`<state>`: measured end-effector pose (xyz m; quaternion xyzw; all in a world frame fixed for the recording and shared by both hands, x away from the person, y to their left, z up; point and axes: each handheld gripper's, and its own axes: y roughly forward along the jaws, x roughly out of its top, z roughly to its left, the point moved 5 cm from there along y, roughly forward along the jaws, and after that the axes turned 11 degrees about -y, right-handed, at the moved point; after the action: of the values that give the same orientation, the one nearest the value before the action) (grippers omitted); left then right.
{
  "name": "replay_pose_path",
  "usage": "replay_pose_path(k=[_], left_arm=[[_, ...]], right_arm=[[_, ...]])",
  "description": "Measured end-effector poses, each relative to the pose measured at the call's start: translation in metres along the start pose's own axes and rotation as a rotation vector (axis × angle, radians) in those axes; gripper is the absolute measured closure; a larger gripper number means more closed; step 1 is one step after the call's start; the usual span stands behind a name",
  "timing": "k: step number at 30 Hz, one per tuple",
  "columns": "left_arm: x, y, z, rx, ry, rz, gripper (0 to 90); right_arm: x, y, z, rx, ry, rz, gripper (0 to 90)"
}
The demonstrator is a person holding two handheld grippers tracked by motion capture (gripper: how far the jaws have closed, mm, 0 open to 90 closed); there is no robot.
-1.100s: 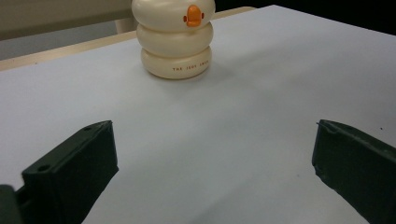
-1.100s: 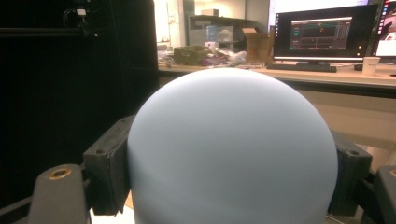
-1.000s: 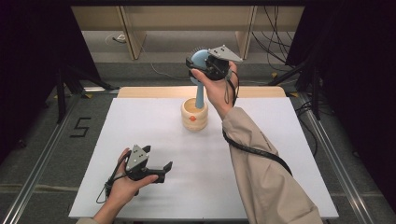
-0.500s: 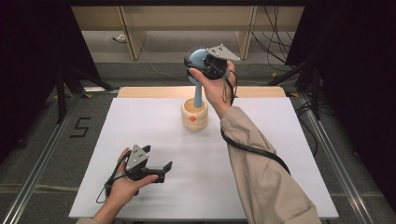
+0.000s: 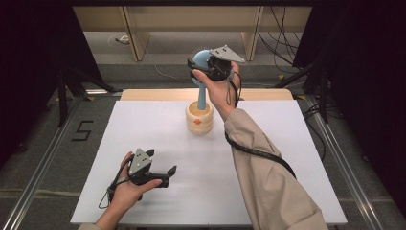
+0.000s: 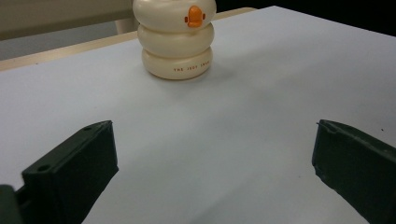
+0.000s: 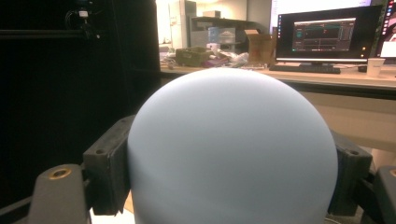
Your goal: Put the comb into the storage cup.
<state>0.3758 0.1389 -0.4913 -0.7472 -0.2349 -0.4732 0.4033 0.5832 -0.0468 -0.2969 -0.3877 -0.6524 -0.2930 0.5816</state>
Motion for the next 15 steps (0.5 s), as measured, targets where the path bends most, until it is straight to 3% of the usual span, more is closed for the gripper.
replay_pose_path(k=[15], left_arm=[[-0.0003, 0.0003, -0.0002, -0.001, 0.001, 0.002, 0.0]], right_arm=[[-0.0031, 0.0037, 0.0011, 0.0, -0.001, 0.001, 21.5]])
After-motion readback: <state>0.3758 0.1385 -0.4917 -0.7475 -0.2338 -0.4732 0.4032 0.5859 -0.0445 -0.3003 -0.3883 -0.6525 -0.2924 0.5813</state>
